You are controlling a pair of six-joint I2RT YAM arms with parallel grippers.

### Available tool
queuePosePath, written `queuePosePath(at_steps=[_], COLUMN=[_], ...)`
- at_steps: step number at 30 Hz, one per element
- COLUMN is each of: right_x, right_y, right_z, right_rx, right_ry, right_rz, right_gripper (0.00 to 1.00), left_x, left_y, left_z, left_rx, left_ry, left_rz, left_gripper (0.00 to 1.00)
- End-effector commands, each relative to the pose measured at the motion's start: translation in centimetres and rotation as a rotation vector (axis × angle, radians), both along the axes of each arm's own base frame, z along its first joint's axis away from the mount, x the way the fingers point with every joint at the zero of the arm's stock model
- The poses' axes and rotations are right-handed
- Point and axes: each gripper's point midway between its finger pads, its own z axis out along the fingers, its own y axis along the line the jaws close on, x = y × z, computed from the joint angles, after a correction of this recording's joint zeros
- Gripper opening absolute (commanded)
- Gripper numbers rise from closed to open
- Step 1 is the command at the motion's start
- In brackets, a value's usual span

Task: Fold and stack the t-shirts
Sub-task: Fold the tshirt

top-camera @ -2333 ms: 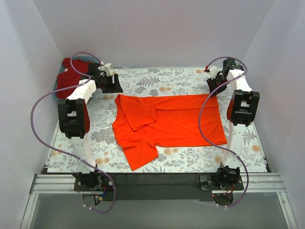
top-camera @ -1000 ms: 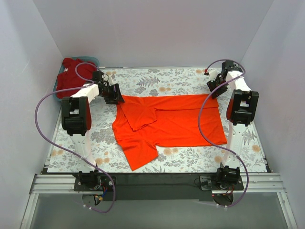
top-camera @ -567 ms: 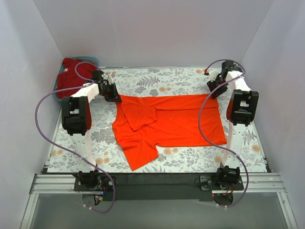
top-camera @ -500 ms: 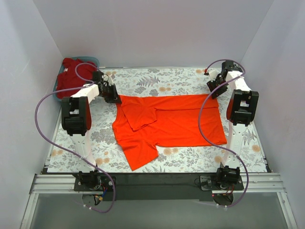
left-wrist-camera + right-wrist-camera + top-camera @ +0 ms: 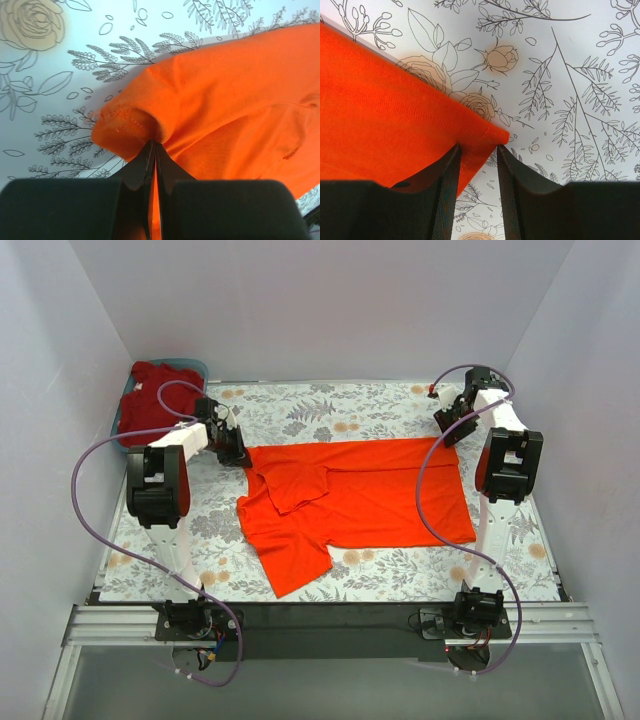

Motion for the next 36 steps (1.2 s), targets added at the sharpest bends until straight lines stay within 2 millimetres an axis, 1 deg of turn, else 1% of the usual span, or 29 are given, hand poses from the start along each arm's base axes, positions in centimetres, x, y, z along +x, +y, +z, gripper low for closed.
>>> queuePosePath(at_steps=[1,3,4,7,8,10,11,12,13,15,17,19,20,21,22,23,24,25,26,27,28,29,30,31,32,33,34,35,36], right_x=[-0.3,-0.2,-0.2,0.1,0.2,0.6,0.8,1.2,1.3,1.6,2.1,2.9,3.1,3.5,3.8,4.3,4.4,4.7,4.5,4.4,4.1,3.2,2.5,1.6,0.8,-1.0,-2.4,-3.6,-6.3], right_y=[-0.6,-0.6,-0.5,-0.6,-0.6,-0.6,-0.5,-0.4,-0.4,-0.2,0.2,0.6,0.7,0.9,0.9,0.9,0.8,0.7,1.0,1.0,1.1,1.6,1.8,2.0,2.3,2.6,2.8,2.9,3.3], right_z=[0.1,0.0,-0.2,-0.4,-0.6,-0.8,-1.0,-0.7,-1.1,-1.1,-1.0,-0.7,-0.7,-0.5,-0.2,0.7,1.3,3.2,4.1,5.3,8.3,8.8,9.9,13.1,13.9,13.2,15.2,15.2,13.7], right_rx=[-0.023,-0.020,-0.018,-0.020,-0.017,-0.013,-0.008,-0.005,-0.004,0.008,0.005,0.007,0.000,-0.001,0.001,0.004,0.005,0.006,0.026,0.031,0.031,0.049,0.053,0.055,0.057,0.059,0.058,0.050,0.061], right_ry=[-0.001,-0.001,0.003,0.000,0.000,-0.004,-0.002,-0.015,-0.009,-0.015,-0.027,-0.047,-0.052,-0.061,-0.071,-0.096,-0.107,-0.143,-0.153,-0.175,-0.227,-0.222,-0.234,-0.287,-0.298,-0.257,-0.282,-0.267,-0.183], right_rz=[0.005,0.006,0.006,0.001,-0.003,-0.011,-0.020,-0.021,-0.027,-0.038,-0.038,-0.045,-0.049,-0.059,-0.068,-0.074,-0.075,-0.069,-0.056,-0.047,-0.028,-0.008,0.004,0.022,0.061,0.076,0.099,0.143,0.170], right_gripper=[0.41,0.41,0.41,0.41,0.41,0.41,0.41,0.41,0.41,0.41,0.41,0.41,0.41,0.42,0.43,0.47,0.49,0.52,0.60,0.62,0.66,0.74,0.78,0.80,0.88,0.90,0.92,0.93,0.92], left_x=[1.7,2.2,2.4,3.7,4.5,5.1,6.1,6.5,7.0,8.3,9.0,10.3,10.8,11.3,12.1,12.4,12.5,12.6,12.4,12.2,11.7,10.9,9.9,8.9,7.4,5.7,4.1,2.2,-0.3], left_y=[1.8,2.1,2.4,2.8,2.9,3.0,3.2,3.3,3.4,3.9,4.2,4.8,4.7,4.3,3.7,3.2,2.0,3.1,2.6,2.0,1.3,1.0,0.8,0.2,0.1,-0.1,-0.7,-0.8,-1.2], left_z=[0.5,0.2,-0.5,-1.0,-1.7,-2.3,-2.5,-2.7,-2.9,-3.4,-3.8,-3.8,-3.6,-3.1,-2.0,-1.0,0.6,3.2,5.2,7.1,8.8,12.2,13.2,14.7,16.3,16.7,17.2,17.4,16.8], left_rx=[0.088,0.099,0.116,0.146,0.155,0.163,0.173,0.177,0.186,0.211,0.227,0.249,0.243,0.222,0.199,0.172,0.113,0.091,0.071,0.046,0.010,0.005,-0.004,-0.033,-0.028,-0.034,-0.067,-0.048,-0.070], left_ry=[-0.059,-0.064,-0.056,-0.063,-0.060,-0.041,-0.052,-0.050,-0.055,-0.060,-0.064,-0.089,-0.101,-0.119,-0.155,-0.182,-0.222,-0.277,-0.321,-0.364,-0.392,-0.455,-0.460,-0.481,-0.515,-0.497,-0.499,-0.526,-0.471], left_rz=[0.043,0.045,0.048,0.051,0.047,0.041,0.042,0.044,0.043,0.045,0.044,0.053,0.051,0.036,0.015,-0.014,-0.062,-0.068,-0.096,-0.123,-0.153,-0.180,-0.203,-0.241,-0.284,-0.321,-0.377,-0.462,-0.511], left_gripper=[0.00,0.00,0.00,0.00,0.00,0.00,0.00,0.01,0.01,0.01,0.01,0.01,0.05,0.08,0.12,0.25,0.31,0.39,0.45,0.57,0.61,0.63,0.67,0.68,0.70,0.71,0.72,0.72,0.73])
